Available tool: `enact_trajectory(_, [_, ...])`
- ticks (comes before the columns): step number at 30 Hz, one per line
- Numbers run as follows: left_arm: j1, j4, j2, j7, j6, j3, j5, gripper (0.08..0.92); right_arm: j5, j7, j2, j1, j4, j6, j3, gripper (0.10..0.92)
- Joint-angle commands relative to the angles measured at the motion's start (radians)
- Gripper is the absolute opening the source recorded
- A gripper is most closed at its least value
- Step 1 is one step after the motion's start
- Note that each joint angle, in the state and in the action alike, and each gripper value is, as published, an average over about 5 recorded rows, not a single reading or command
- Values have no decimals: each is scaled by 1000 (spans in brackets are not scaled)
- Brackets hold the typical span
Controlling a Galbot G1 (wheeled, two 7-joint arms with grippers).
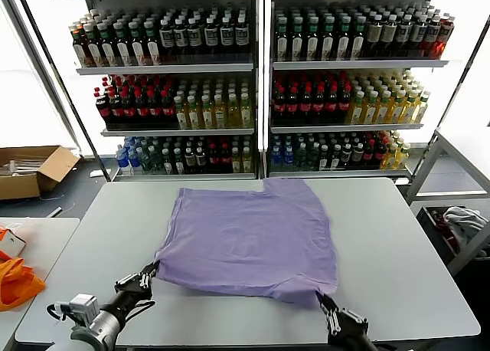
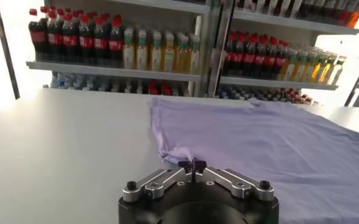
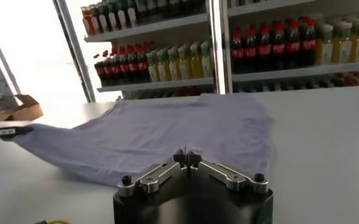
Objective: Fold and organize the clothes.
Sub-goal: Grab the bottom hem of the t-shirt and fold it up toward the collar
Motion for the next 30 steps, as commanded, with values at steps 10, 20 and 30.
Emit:
enact_trajectory(10, [-282,246,87,14,62,89,-72,85,118,28,-38,484,-359,-12,-78,108])
enact_trajectory(20, [-425,408,89,31,63,154,-60,84,115,-23,-56,698,-650,-2,-214,109])
enact_trajectory(30, [-535,513,40,40,61,193,-11,194,125,-27,-32,795,-717,-14,-266,348])
